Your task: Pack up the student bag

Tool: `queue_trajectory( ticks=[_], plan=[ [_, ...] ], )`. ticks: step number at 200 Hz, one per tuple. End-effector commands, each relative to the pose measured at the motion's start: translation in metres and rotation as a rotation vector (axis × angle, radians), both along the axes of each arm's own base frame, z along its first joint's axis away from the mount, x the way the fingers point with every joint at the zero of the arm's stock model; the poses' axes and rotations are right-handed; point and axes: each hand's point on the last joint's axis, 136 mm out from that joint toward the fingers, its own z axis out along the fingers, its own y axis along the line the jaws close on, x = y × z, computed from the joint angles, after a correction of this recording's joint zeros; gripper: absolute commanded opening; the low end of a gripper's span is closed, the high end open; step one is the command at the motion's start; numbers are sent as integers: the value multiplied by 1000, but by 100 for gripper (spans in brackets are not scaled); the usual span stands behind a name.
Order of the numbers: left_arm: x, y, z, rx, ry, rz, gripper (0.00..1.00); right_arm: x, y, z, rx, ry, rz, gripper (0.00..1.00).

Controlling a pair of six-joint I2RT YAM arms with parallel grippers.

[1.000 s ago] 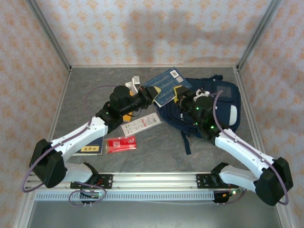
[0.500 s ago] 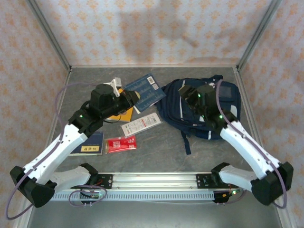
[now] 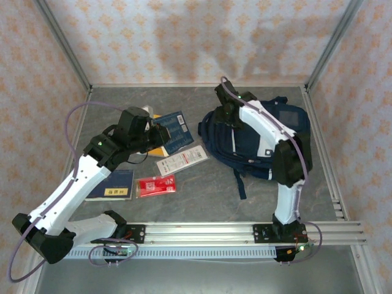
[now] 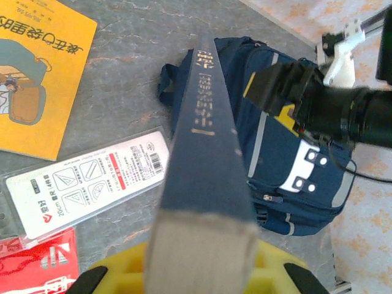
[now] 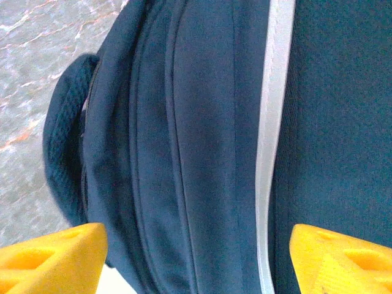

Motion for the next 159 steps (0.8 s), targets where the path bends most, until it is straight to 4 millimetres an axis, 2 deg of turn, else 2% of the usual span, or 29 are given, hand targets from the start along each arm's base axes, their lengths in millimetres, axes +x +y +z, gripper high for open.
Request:
queue_trajectory(
  ticks=[1,22,51,64,80,87,104,128,159],
  plan=[
    [-1,9,7,47,-40,9,0,-1,-18,-11,-138,69,21,78],
    [1,11,5,51,-33,11,0,10,-16,-27,-160,96,24,74],
    [2,11,3,95,-7,-14,0,19,-21,-49,-164,120,5,62],
    [4,11,2,108,-17,-24,0,22,-17,-56,-117,127,14,50],
    [7,15,-5,120,2,-8,0,20,-22,-56,-138,137,17,23],
    [9,14,-8,119,8,-11,0,17,-23,-56,-133,142,20,14],
    [15,10,-16,126,11,-26,0,8,-21,-47,-102,131,43,0],
    [27,5,-30,140,27,-29,0,-8,-14,-20,-8,92,77,0],
    [38,-20,-35,60,32,-93,0,-38,-12,18,79,48,140,0]
  ],
)
